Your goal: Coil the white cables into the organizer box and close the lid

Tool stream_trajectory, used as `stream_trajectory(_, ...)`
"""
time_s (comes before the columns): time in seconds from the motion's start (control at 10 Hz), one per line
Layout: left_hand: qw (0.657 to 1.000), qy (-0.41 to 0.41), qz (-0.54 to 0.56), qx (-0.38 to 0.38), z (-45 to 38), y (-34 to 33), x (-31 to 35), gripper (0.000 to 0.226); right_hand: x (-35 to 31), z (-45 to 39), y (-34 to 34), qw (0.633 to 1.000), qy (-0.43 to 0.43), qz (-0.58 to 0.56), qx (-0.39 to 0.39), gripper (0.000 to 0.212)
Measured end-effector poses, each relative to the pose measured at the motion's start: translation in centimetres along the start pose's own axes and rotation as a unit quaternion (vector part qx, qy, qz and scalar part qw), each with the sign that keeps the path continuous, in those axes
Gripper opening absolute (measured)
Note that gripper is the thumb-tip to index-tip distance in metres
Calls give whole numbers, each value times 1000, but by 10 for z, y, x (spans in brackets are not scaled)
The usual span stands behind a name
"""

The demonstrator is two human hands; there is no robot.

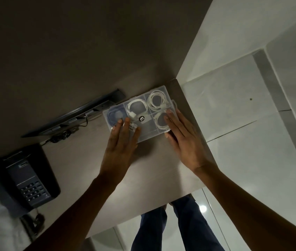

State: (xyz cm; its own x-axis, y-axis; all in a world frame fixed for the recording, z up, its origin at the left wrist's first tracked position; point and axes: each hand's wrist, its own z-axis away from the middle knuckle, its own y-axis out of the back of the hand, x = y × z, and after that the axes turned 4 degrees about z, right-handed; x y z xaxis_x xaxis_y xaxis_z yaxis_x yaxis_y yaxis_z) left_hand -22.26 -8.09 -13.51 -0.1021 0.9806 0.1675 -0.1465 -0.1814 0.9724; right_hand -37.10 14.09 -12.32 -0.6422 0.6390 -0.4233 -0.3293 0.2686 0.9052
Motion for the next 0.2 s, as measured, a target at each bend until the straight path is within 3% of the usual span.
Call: stream_trajectory(0.2, 983, 69, 165, 34, -18, 30, 30, 78, -19, 4, 13, 999, -28, -10, 17, 70)
